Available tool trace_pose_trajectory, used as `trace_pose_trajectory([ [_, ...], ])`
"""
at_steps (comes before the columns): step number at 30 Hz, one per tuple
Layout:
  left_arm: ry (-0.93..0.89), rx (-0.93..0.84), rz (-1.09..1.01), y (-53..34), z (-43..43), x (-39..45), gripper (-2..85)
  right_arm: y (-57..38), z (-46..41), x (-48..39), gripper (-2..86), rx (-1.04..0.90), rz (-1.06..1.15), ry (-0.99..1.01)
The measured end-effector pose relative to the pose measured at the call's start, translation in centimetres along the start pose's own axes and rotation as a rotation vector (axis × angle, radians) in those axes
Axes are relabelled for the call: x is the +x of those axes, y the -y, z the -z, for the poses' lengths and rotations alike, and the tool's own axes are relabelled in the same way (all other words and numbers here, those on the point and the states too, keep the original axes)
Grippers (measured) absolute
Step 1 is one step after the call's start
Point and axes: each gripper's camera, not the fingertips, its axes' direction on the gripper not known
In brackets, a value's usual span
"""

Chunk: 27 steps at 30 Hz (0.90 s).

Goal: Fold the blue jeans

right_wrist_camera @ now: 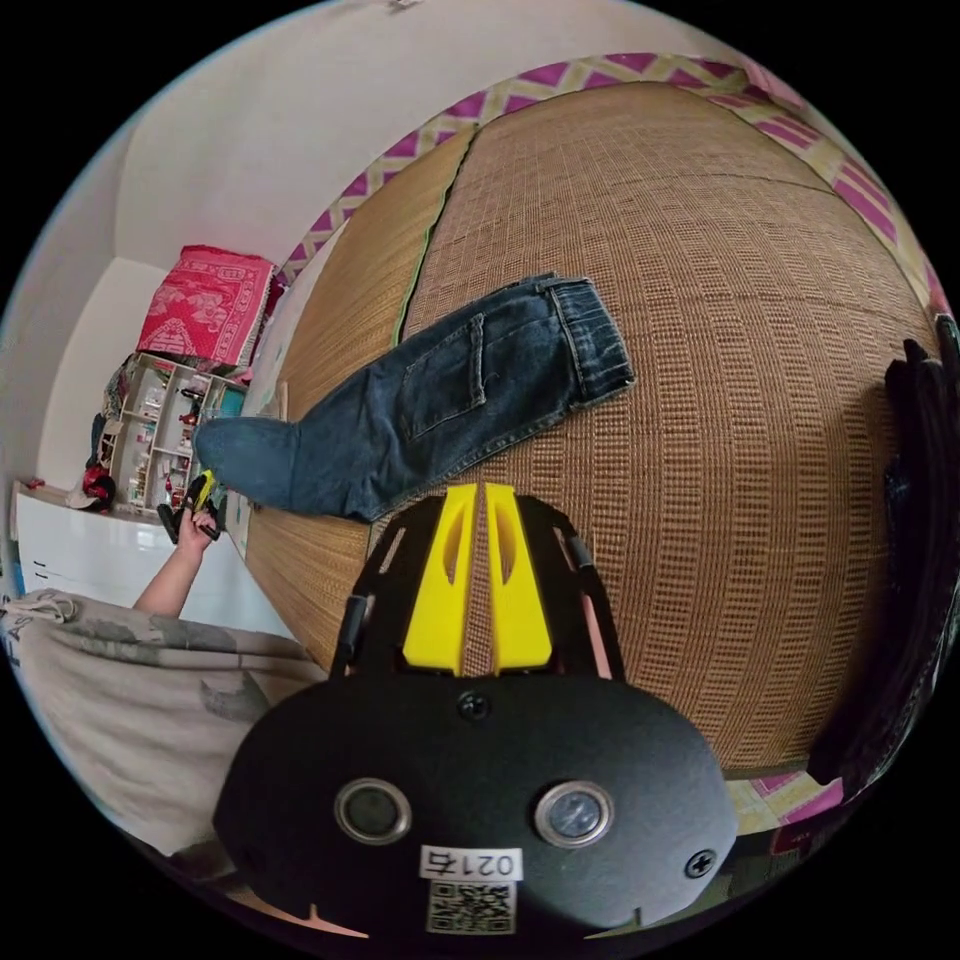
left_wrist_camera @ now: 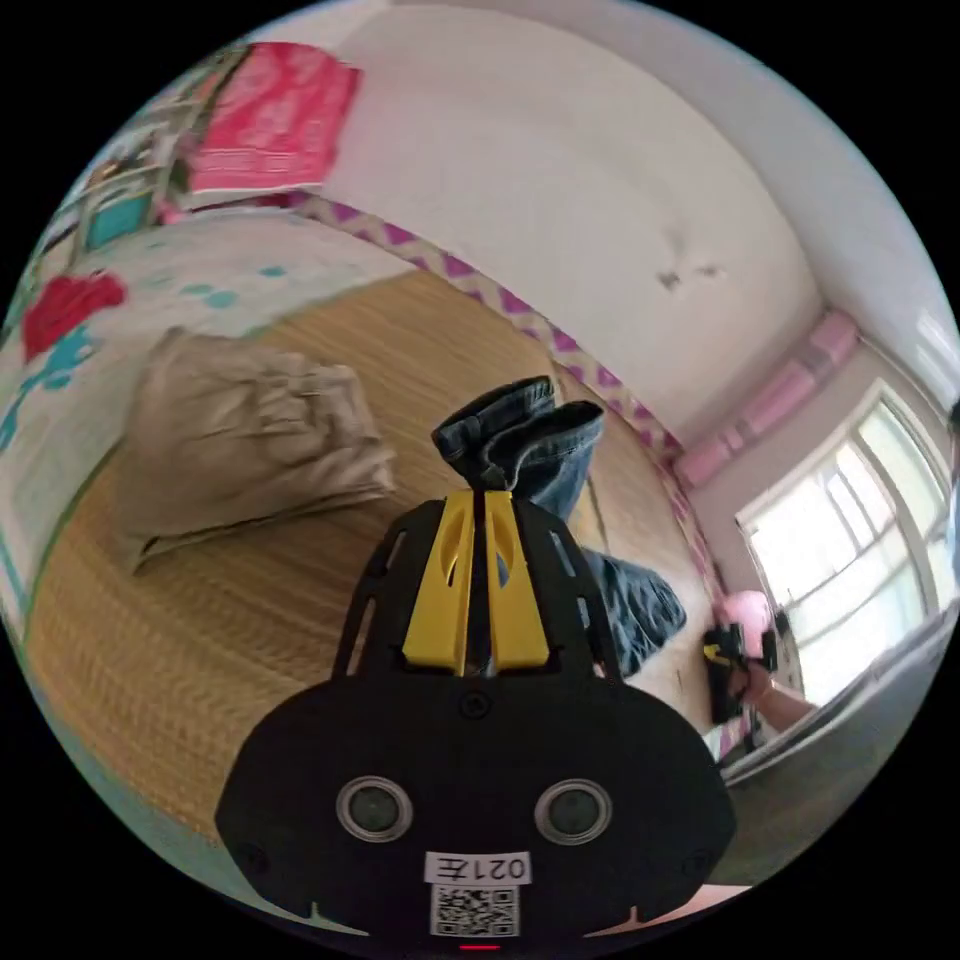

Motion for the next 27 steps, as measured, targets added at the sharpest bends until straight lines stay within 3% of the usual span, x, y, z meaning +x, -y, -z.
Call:
trace_pose_trajectory([
  [4,0.110,0.026,0.335,-4.1,2.2,-13.4,5.7,0.3,-3.1,-0.6,3.5,-0.025,-0.036,-0.048],
  [7,0.085,0.144,0.370,-6.4,4.0,-16.0,6.2,0.6,-4.1,0.7,6.7,0.023,-0.147,0.030],
  [9,0.058,0.082,0.322,-6.7,3.2,-16.0,6.1,0.9,-4.8,2.5,9.3,0.077,-0.250,0.120],
  [17,-0.063,-0.156,0.125,-9.0,-2.8,-8.7,4.9,3.6,-11.5,7.3,13.9,0.228,-0.555,0.357],
  [22,-0.108,-0.263,0.019,-10.4,-11.2,-1.4,4.5,4.8,-13.9,5.6,9.3,0.289,-0.688,0.417],
  [27,-0.135,-0.358,-0.099,-10.0,-21.1,5.9,4.8,8.8,-10.1,2.4,5.6,0.283,-0.612,0.363],
])
